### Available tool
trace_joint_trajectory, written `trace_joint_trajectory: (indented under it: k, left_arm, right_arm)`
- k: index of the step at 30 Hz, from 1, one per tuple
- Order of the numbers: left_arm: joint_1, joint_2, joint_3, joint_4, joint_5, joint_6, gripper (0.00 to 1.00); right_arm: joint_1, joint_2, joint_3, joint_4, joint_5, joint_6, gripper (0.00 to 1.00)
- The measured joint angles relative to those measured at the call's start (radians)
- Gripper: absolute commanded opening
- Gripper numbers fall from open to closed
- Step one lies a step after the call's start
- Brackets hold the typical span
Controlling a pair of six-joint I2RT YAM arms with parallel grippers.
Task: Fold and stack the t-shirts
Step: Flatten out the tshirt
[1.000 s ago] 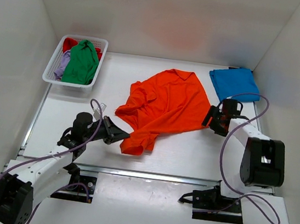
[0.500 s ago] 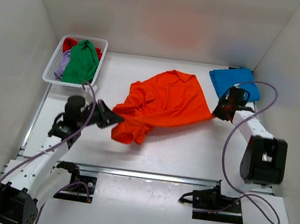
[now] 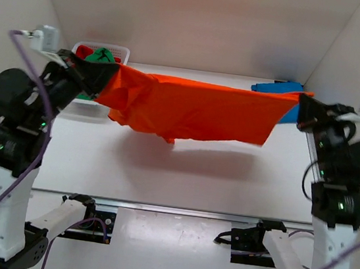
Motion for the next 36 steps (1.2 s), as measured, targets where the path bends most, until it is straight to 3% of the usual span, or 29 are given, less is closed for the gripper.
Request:
trace_joint_trajectory:
  k: [3,7,14,19,24,25,26,27,31,32,34,36]
  left_arm:
    - [-0.003,-0.022,0.129,-0.059,-0.038,0.039,0.0]
    - [-0.022,-0.03,0.261,-0.11,-0.061,0.066,0.0]
    - [-0.018,0.018,0.206,-0.089,-0.095,0.103,0.0]
    - [0.03,0.232,0.129,0.028,-0.095,0.127,0.0]
    - [0.046,0.602,0.15,0.099,-0.111,0.16,0.0]
    - [0.048,0.696,0.194,0.09,-0.118,0.166,0.07]
    - [0.051,0.808,0.278,0.061,-0.124,0.171,0.39]
    - [0.056,0.933,0.384,0.051,-0.125,0.177,0.52]
    - [0.085,1.352,0.837,-0.025,-0.105,0.14,0.53]
    - [0.095,1.405,0.888,-0.035,-0.088,0.125,0.53]
    - [0.115,1.429,0.876,-0.068,-0.051,0.098,0.54]
    - [0.129,1.339,0.701,-0.047,-0.041,0.098,0.54]
  right_arm:
    - [-0.027,-0.114,0.043,-0.049,-0.008,-0.004,0.0]
    - [-0.15,-0.127,0.174,-0.088,-0.09,-0.005,0.0]
    - [-0.191,-0.042,0.18,-0.046,-0.227,0.016,0.0]
    - [-0.09,0.149,0.077,0.024,-0.2,0.008,0.0]
    - [0.006,0.471,0.064,0.109,-0.173,-0.014,0.0]
    - [0.011,0.537,0.07,0.121,-0.171,-0.018,0.04]
    - [0.012,0.613,0.086,0.124,-0.169,-0.022,0.17]
    - [0.016,0.707,0.136,0.099,-0.169,-0.031,0.28]
    - [0.018,1.05,0.446,0.037,-0.134,-0.083,0.57]
    - [0.021,1.099,0.493,0.02,-0.118,-0.1,0.59]
    - [0.023,1.126,0.514,-0.02,-0.089,-0.126,0.65]
    - [0.023,1.098,0.486,-0.047,-0.069,-0.143,0.65]
